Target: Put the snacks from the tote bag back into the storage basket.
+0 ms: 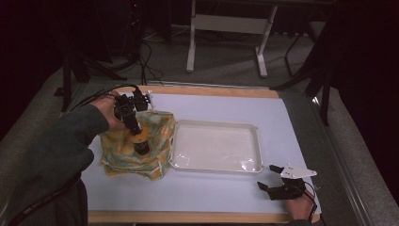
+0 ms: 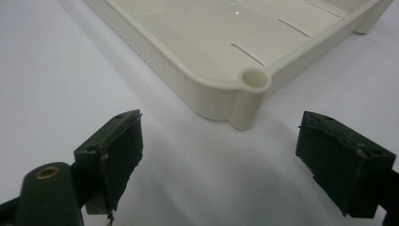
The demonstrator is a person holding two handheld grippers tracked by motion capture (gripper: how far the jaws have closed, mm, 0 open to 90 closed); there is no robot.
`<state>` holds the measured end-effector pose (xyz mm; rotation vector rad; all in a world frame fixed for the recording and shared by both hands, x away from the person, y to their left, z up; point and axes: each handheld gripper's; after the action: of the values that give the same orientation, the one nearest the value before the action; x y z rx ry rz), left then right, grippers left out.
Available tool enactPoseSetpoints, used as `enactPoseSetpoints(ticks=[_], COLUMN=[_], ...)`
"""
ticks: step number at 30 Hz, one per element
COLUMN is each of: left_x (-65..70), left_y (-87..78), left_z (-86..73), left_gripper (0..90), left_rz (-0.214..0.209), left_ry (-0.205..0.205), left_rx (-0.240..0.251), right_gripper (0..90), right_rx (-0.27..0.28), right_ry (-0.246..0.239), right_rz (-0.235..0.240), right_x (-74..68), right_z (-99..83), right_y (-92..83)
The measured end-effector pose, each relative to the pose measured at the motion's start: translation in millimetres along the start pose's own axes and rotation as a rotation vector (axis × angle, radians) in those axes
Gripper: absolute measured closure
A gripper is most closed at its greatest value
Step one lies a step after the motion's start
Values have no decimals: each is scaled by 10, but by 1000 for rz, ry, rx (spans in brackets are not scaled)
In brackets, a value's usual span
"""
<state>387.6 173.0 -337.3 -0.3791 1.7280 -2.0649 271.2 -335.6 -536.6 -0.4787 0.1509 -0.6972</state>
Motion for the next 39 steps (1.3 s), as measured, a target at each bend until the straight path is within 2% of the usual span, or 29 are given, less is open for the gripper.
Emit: enactPoseSetpoints(ticks=[10,19,39], left_x=[36,82,163], left_y=[-147,-271,-492], left_z=[39,88,131], left_gripper=[591,591,592], left_rz=[9,-4,23], left_ry=[21,38,63], left_rx=[-23,-20,-29], right_gripper=[149,149,149], right_rx=[-2,-1,0], right_ry=[-2,-1,-1], right_rz=[0,2,2], right_x=[1,1,1], right_z=[0,0,0], right_y=[-1,-1,-3])
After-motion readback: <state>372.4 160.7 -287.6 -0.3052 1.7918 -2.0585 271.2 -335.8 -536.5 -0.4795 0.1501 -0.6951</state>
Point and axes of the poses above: each handheld gripper's, and its own axes: y roughly forward along the jaws, z roughly out of its top, x roughly to its right, and after that the axes turned 8 degrees about x, right-handed
